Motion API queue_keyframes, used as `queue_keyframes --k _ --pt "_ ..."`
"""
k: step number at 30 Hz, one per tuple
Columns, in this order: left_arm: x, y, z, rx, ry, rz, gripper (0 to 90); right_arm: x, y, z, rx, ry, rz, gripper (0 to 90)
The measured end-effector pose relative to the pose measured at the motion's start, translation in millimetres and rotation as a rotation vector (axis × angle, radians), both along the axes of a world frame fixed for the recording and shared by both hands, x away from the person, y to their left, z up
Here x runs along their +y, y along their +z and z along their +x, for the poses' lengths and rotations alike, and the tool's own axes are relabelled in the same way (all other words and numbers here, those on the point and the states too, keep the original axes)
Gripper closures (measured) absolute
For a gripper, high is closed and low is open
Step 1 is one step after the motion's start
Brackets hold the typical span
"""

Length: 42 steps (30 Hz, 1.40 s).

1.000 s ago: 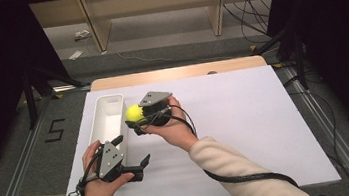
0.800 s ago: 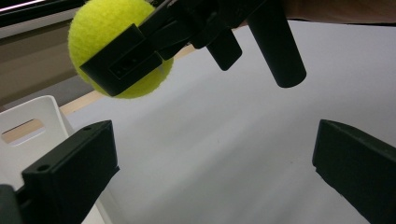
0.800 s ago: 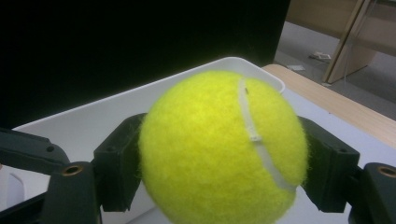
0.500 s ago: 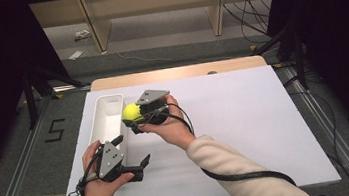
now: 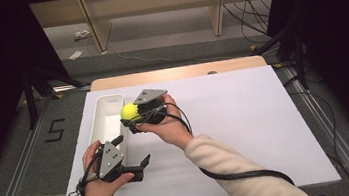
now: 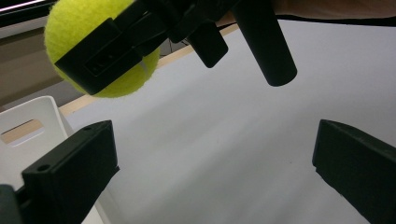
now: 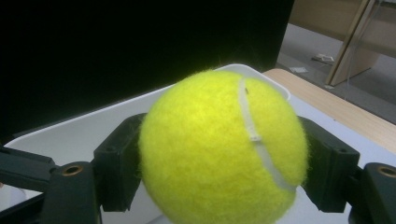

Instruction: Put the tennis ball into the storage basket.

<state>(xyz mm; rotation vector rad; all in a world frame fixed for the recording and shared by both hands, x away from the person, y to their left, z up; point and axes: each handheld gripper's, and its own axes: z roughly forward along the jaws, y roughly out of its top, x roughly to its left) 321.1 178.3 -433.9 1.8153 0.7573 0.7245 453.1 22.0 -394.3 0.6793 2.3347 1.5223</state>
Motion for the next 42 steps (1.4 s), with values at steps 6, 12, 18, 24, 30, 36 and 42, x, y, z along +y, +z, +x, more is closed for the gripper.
queue_keyframes --k 6,12,18,24,30,36,42 --pt "0.0 0.1 -0.1 0.0 0.0 0.0 0.0 1.9 0.1 0.9 0.001 0.002 0.0 26.4" --pt "-0.1 0.0 0.0 0.001 -0.001 0.0 0.0 4.3 1.4 1.6 0.002 0.006 0.001 26.4" --pt "-0.2 0.0 0.0 0.0 -0.001 -0.001 0.0 6.2 2.0 2.2 0.002 0.006 0.002 26.3" --pt "0.0 0.0 0.0 0.0 -0.001 0.0 0.0 7.9 3.0 2.9 0.004 0.01 0.003 26.4" --pt "-0.2 -0.1 0.0 0.001 -0.002 -0.001 0.0 9.8 4.3 2.7 0.005 0.013 0.003 26.3" --pt "-0.1 0.0 0.0 0.0 0.0 0.0 0.0 12.2 5.8 2.9 0.003 0.014 0.008 26.3" --pt "-0.1 0.0 0.0 0.0 0.0 0.0 0.0 14.3 6.8 3.0 0.003 0.018 0.007 26.4"
